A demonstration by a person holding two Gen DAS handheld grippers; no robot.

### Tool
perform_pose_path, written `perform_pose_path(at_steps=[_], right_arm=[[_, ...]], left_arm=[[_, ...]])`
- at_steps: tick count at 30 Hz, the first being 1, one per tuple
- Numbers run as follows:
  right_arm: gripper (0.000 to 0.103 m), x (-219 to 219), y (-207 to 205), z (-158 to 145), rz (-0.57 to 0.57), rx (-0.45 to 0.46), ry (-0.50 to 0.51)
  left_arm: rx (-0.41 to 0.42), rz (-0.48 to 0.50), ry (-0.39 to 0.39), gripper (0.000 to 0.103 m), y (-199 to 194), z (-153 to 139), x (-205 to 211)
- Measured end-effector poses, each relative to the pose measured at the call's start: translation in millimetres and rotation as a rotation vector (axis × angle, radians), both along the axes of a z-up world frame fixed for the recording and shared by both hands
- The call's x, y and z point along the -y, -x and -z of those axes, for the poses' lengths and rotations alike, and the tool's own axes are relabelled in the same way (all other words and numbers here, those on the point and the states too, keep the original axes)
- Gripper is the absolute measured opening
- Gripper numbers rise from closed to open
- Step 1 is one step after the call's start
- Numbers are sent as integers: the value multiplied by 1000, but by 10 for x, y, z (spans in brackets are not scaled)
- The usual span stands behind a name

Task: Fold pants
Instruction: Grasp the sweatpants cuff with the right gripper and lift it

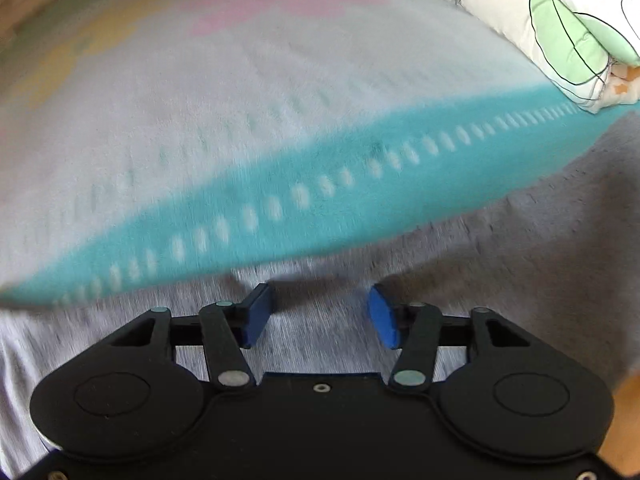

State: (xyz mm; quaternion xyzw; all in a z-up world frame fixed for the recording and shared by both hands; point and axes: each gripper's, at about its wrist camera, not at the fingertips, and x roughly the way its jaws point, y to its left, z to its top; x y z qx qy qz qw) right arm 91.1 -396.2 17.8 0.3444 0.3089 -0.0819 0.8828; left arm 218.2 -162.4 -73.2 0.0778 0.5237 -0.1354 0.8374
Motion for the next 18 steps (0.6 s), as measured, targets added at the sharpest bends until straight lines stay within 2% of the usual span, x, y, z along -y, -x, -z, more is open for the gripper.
perform_pose_path(at_steps=[3, 6, 8, 13, 16, 18], right_arm=[[10, -26, -4, -36, -14, 20, -5], [10, -53, -9, -56, -28, 28, 5], [10, -63, -6, -54, -33, 28, 8], [10, -75, -1, -52, -37, 27, 10], [10, -91, 0, -56, -37, 26, 13], [10, -106, -13, -61, -43, 25, 18]], left_arm=[[25, 11, -32, 58, 8, -49, 81], [15, -21, 24, 56, 122, -173, -10], [16, -19, 35, 56, 250, -235, -45], [-15, -6, 22, 56, 536, -116, -47], [36, 10, -10, 58, 616, -65, 12], [27, -26, 16, 56, 603, -120, -22]])
